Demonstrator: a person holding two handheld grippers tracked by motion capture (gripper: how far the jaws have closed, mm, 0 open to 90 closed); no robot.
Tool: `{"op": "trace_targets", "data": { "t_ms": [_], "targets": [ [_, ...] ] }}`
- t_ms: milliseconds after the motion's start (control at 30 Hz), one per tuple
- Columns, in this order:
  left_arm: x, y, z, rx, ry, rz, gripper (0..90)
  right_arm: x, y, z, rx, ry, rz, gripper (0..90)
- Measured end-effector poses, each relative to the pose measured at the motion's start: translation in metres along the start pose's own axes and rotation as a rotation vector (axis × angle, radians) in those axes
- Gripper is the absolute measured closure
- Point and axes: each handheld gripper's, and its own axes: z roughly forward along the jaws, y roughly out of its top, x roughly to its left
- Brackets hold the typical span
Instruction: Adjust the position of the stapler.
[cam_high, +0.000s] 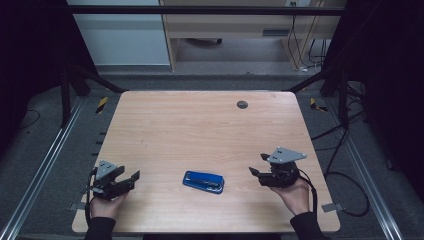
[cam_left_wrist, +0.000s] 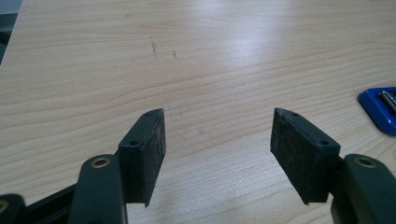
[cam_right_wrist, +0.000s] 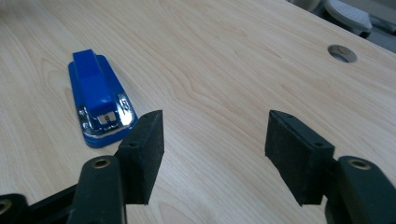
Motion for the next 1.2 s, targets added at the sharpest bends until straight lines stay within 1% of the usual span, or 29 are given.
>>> {"op": "trace_targets", "data": {
  "t_ms": [67,100,167,233,300,367,400,433,533,567,600,667,700,800,900,933,967,1133,1200],
  "targets": [
    [0.000,0.000,0.000,0.002,-0.002,0.003,35.5,0.002,0.010,0.005,0.010,0.034,-0.005,37.8],
    [0.000,0.000,0.000,0.003,-0.005,0.001,35.5,0.002,0.010,0.005,0.010,0.034,-0.005,37.8],
    [0.000,0.000,0.000,0.004,-0.007,0.000,35.5,0.003,0.015,0.010,0.021,0.057,-0.010,37.5],
    [0.001,-0.001,0.001,0.006,-0.010,-0.007,35.5,0.005,0.024,0.018,0.051,0.077,-0.027,38.3],
    [0.001,0.000,0.001,0.010,-0.010,-0.004,35.5,0.006,0.026,0.020,0.057,0.081,-0.036,38.3],
    [0.001,-0.001,0.002,0.014,-0.009,-0.003,35.5,0.008,0.034,0.025,0.066,0.106,-0.043,38.4],
    [0.001,-0.001,0.002,0.016,-0.009,-0.002,35.5,0.008,0.034,0.025,0.066,0.106,-0.043,38.4],
    [0.000,0.000,0.002,0.013,-0.009,-0.003,35.5,0.011,0.040,0.029,0.073,0.129,-0.049,38.6],
    [-0.001,0.000,0.001,0.011,-0.006,0.001,35.4,0.013,0.045,0.032,0.078,0.140,-0.057,38.0],
    [-0.001,0.000,0.001,0.010,-0.006,0.003,35.5,0.014,0.048,0.034,0.086,0.139,-0.071,37.7],
    [0.000,0.000,0.001,0.010,-0.007,0.002,35.4,0.015,0.050,0.035,0.094,0.137,-0.073,37.7],
    [0.000,0.000,0.002,0.013,-0.008,0.001,35.4,0.017,0.057,0.041,0.116,0.148,-0.088,38.1],
    [0.000,0.000,0.002,0.015,-0.009,0.000,35.4,0.017,0.057,0.041,0.116,0.148,-0.088,38.1],
    [0.000,0.000,0.002,0.017,-0.007,0.004,35.4,0.020,0.064,0.048,0.132,0.170,-0.107,38.8],
    [0.000,0.000,0.002,0.017,-0.009,0.004,35.5,0.022,0.067,0.052,0.149,0.175,-0.125,38.3],
    [0.000,0.000,0.002,0.019,-0.008,0.008,35.5,0.023,0.070,0.056,0.173,0.184,-0.145,37.6],
    [0.000,0.000,0.002,0.022,-0.008,0.010,35.4,0.025,0.072,0.059,0.178,0.193,-0.156,37.8],
    [0.000,0.000,0.003,0.030,-0.009,0.014,35.5,0.028,0.076,0.066,0.201,0.214,-0.166,38.2],
    [-0.001,0.000,0.003,0.030,-0.010,0.016,35.5,0.030,0.078,0.072,0.225,0.231,-0.183,38.8]
  ]
}}
